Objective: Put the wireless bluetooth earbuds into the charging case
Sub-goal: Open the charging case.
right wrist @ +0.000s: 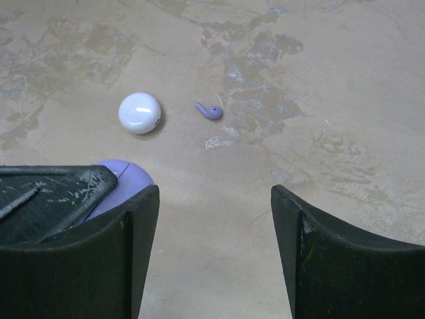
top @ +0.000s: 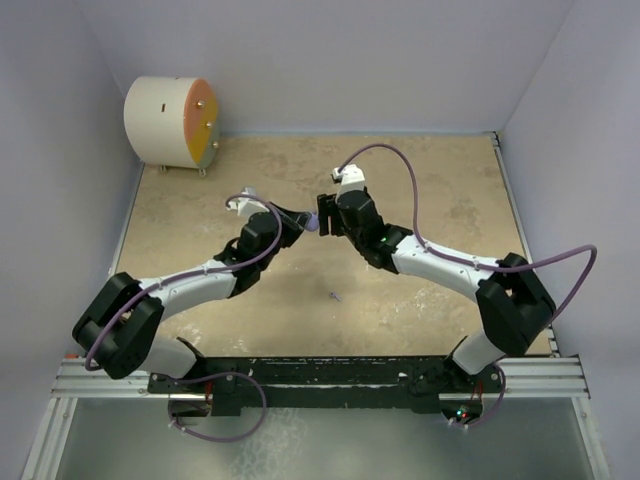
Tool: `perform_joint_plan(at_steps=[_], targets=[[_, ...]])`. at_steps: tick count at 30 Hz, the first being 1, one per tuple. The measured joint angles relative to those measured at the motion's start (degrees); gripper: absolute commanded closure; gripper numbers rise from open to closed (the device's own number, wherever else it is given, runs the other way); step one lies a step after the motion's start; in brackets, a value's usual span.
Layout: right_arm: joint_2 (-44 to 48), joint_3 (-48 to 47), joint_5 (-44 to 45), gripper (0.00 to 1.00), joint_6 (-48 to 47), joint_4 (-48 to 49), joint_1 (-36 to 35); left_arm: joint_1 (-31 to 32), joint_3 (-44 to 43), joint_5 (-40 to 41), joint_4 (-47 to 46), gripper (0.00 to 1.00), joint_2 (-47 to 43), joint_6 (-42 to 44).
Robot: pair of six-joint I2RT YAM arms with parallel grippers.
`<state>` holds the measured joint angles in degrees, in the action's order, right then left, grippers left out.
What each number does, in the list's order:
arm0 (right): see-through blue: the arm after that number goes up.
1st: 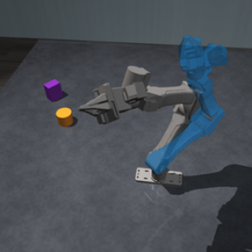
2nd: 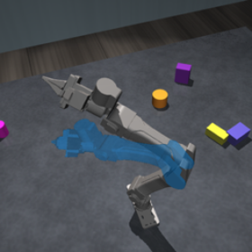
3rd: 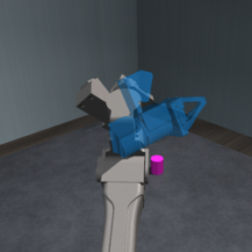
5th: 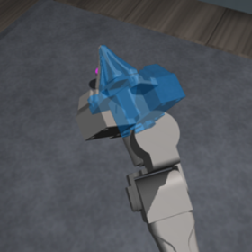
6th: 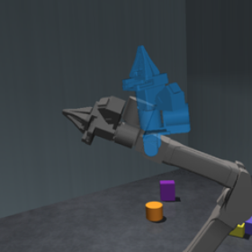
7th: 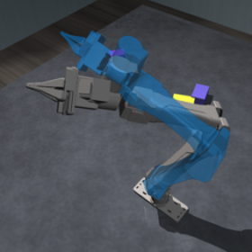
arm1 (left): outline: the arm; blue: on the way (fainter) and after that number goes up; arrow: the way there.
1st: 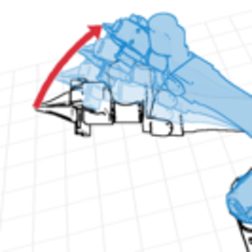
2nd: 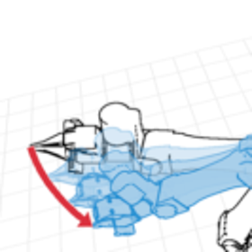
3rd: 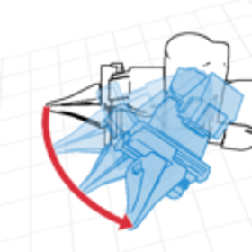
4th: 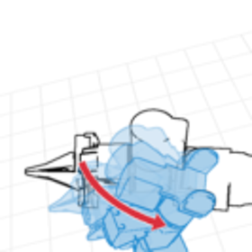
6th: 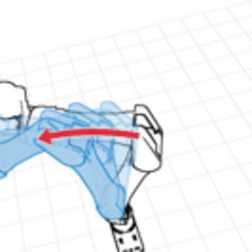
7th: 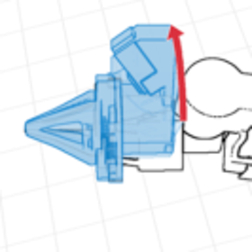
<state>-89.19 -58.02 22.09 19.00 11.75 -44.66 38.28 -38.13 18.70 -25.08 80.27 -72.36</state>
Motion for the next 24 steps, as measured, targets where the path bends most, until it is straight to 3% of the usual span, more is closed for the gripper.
perform_joint_plan(at_steps=[24], targets=[[-6.9, -3.2, 1.2, 0.29, -0.4, -2.0, 0.1, 0.1, -2.2, -0.3, 2.4, 1.0, 2.5, 1.6]])
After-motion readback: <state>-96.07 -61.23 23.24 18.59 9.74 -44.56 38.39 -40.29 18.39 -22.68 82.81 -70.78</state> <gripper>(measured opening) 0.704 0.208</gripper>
